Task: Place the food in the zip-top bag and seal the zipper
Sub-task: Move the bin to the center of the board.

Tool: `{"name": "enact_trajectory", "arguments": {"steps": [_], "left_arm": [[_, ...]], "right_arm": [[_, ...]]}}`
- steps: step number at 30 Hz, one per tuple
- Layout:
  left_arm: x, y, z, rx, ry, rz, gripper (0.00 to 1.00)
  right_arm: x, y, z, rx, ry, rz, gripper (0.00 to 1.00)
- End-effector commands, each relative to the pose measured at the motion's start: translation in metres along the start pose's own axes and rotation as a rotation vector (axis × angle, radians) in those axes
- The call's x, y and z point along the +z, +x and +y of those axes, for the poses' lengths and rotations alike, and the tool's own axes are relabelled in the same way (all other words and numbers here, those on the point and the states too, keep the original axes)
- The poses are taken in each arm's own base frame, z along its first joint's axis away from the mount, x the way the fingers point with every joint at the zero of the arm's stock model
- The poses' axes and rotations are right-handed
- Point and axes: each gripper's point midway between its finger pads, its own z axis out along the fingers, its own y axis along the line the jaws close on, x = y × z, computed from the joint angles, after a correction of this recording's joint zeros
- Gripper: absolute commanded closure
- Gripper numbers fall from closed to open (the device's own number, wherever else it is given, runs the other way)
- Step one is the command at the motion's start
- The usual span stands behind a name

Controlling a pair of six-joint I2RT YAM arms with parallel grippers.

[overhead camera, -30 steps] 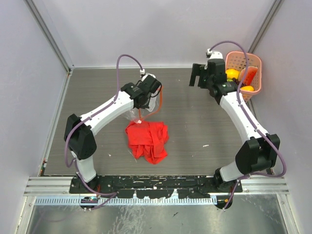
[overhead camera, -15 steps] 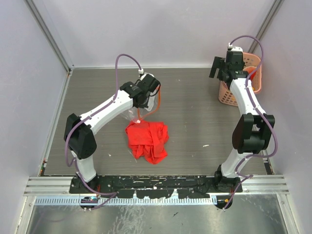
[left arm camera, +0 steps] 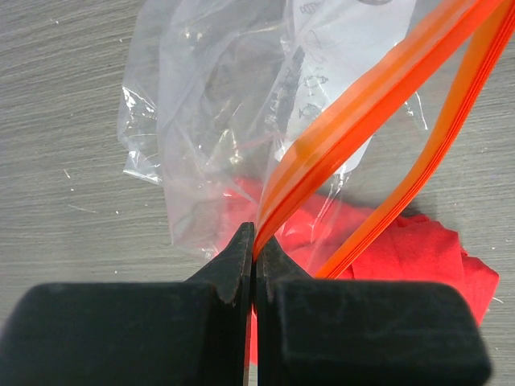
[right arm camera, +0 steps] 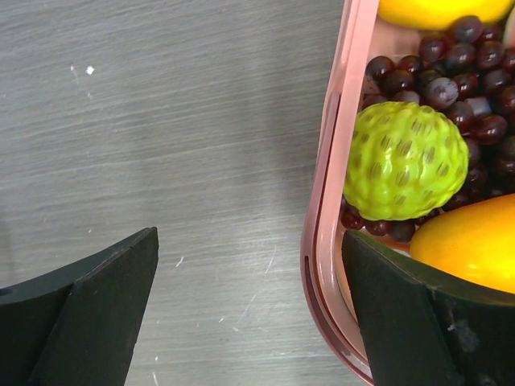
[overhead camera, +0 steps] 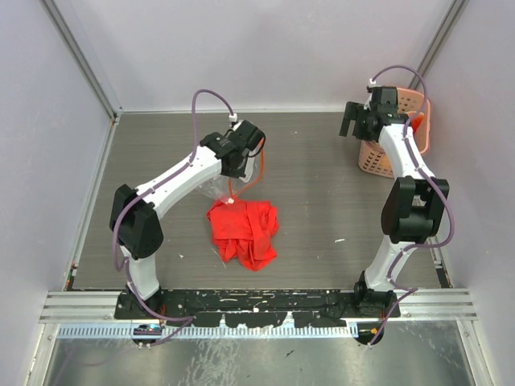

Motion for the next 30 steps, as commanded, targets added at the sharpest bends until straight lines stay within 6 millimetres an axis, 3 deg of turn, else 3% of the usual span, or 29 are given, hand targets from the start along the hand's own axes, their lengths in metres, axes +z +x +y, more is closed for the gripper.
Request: {"name": "enact_trajectory", "arguments": {"steps": [1, 12, 19, 25, 30], "left_arm": [[-0.007, -0.013, -0.003, -0.028, 0.027, -0.022, 1.0], [-0.011, -0.015, -0.002, -0.031, 0.032, -0.013, 1.0], [-0.012, -0.014, 0.004, -0.042, 0.018, 0.004, 1.0], [-0.01, -0.011, 0.009, -0.04, 0.002, 0.036, 1.0], [-0.006, -0.01, 0.012, -0.053, -0.005, 0.062, 1.0]], "right_arm": [[-0.035, 0.001, 0.026, 0.034, -0.122, 0.04, 0.0], [-0.07, 0.046, 0.066, 0.033, -0.252, 0.141, 0.0], [-0.091, 0.054, 0.094, -0.027, -0.312, 0.153, 0.0], [-0.112, 0.034, 0.092, -0.058, -0.307, 0.085, 0.0], [-0.118, 0.011, 0.078, -0.059, -0.248, 0.027, 0.0]]}}
